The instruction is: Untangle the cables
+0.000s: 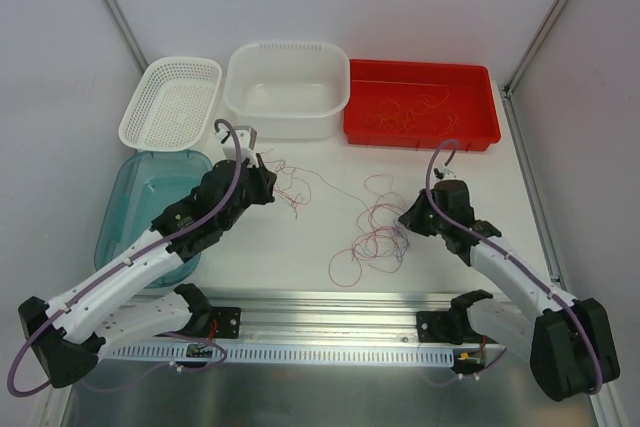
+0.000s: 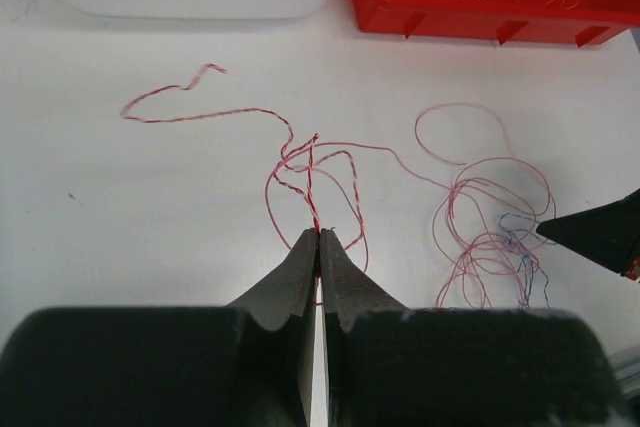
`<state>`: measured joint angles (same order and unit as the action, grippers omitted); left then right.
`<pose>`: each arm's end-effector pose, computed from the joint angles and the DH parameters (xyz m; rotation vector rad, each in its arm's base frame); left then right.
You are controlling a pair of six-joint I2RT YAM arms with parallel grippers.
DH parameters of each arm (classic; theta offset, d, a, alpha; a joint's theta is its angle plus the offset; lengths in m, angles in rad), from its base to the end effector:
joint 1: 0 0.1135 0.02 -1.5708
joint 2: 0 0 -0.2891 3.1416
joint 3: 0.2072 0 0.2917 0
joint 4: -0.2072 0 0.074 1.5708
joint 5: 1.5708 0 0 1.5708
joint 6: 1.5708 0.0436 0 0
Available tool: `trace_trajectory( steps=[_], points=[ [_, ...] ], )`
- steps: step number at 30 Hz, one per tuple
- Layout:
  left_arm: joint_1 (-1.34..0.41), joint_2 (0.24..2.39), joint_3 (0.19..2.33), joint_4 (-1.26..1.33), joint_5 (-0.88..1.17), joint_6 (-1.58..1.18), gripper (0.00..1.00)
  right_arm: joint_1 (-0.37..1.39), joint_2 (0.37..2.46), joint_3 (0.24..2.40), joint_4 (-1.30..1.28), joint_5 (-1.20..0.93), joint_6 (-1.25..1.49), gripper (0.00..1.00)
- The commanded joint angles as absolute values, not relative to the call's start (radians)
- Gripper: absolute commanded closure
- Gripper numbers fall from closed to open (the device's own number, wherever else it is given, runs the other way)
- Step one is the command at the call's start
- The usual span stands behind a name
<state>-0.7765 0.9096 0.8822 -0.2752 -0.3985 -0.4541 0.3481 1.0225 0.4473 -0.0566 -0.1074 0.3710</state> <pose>0.1820 -0.1550 0.3598 0.0259 1.8766 -0.4819 0.2204 0.0850 0.1860 -0.0355 2.2470 0.5140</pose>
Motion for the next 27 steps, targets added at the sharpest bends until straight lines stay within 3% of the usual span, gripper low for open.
trace_trajectory(
  steps=[1,11,27],
  points=[
    [-0.769,0.888,0.858,-0.187,-0.391,-0.466,1.00,0.328,0.938,0.524,-0.181,-0.054,0.299,0.99],
    [-0.617,0.853,0.764,-0.287,-0.522,-0.494,1.00,0.095,0.672,0.791,-0.576,-0.046,0.143,0.99],
    [-0.506,1.155,0.787,-0.322,-0.494,-0.494,1.00,0.035,0.742,1.506,-0.808,-0.121,0.058,0.99]
  ],
)
